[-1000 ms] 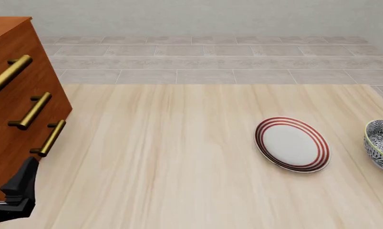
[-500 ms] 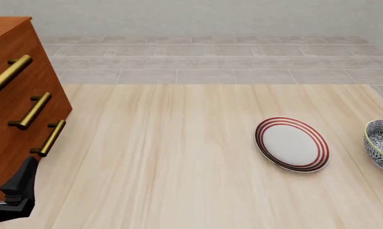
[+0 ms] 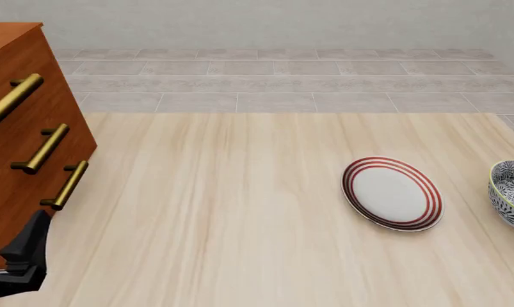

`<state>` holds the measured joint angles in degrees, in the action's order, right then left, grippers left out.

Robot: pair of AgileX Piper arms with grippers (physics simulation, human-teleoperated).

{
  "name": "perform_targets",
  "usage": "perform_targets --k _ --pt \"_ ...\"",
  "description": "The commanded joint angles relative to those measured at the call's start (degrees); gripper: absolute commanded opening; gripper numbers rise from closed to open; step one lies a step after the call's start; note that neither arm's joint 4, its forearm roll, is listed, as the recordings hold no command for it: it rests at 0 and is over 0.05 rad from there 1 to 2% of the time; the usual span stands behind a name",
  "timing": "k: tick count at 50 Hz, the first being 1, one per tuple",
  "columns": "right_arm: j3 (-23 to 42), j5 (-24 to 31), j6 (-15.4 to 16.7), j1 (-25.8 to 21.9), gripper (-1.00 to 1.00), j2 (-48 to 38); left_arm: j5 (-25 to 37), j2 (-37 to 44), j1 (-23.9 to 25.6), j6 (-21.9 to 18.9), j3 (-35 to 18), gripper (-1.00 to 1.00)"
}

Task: Put the bowl on top of the cabinet.

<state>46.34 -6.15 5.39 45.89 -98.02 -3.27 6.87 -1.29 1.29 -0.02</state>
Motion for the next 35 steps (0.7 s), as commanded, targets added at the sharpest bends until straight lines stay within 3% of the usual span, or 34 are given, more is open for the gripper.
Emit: perform_targets --k 1,32,33,35 --pt "-0.02 -1.31 -0.02 0.46 1.0 -2.2 -0.44 0.44 -0.08 -0.07 0.0 1.0" --pt "-1.32 -3.91 -0.18 0.09 1.0 -5.28 0.09 -0.17 -0.32 0.01 0.0 1.0" --pt "-1.48 -4.08 0.26 0.22 -1.0 -4.83 0.06 -0.13 -0.3 -0.01 0.0 1.0" --pt "-1.71 -4.07 0.51 -0.18 -1.0 -4.09 0.07 -0.17 -0.31 0.03 0.0 1.0"
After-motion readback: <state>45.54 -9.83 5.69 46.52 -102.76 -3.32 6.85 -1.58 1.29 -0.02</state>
